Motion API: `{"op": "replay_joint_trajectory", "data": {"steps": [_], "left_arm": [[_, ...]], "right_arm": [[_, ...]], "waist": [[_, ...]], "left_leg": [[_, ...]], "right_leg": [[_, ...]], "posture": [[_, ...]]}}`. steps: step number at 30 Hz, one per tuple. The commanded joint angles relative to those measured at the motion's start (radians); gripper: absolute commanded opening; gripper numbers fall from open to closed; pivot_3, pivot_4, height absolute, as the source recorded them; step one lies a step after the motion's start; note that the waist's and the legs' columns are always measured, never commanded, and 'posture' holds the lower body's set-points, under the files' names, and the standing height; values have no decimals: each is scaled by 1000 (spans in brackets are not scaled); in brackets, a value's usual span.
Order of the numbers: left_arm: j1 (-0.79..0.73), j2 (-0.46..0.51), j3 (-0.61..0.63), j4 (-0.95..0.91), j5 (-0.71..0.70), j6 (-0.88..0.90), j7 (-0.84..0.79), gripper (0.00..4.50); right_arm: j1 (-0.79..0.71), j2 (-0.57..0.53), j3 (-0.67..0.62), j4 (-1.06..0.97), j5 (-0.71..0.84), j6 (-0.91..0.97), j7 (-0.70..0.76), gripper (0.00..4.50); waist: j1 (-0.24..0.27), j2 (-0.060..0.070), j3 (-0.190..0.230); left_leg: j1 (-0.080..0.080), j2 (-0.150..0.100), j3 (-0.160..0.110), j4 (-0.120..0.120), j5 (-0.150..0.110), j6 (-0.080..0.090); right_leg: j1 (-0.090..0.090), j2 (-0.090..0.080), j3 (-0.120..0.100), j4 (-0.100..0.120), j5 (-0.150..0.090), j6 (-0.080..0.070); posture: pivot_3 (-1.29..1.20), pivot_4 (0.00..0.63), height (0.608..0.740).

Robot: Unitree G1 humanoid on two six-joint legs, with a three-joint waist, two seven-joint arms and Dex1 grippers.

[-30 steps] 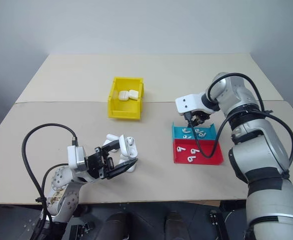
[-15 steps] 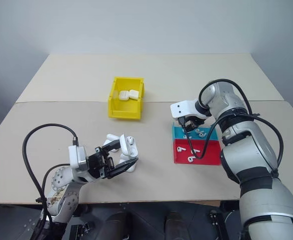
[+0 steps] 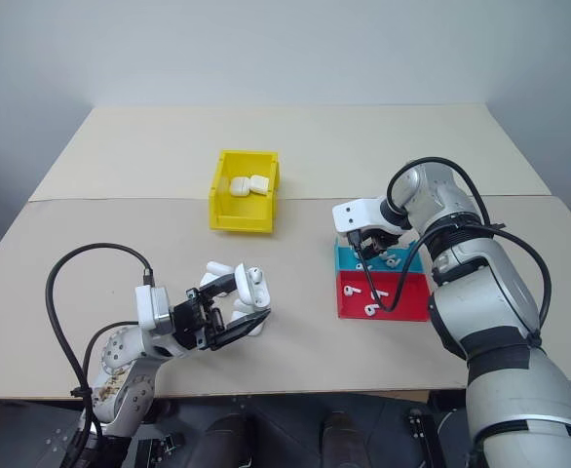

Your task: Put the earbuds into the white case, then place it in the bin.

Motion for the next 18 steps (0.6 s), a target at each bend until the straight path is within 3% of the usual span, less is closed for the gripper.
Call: {"op": "replay_joint_trajectory", "data": {"steps": [1,18], "left_arm": [[-6,0,-4,-38,-2,-25,4,2757],[-5,1,-6,-39,-1,-26,11,2757]], "right_arm": [[3,0,-10,3,-7,14,-14,2191],[9,17,-16,6,-8,20,-17,2191]], "waist": [[0,0,0],[-1,0,0]], "left_leg": [[0,0,0,0,0,0],[1,0,0,0,0,0]], "right_leg": [[0,0,0,0,0,0],[0,0,0,1,0,0]], "posture": [[0,150,740],[0,150,740]]}}
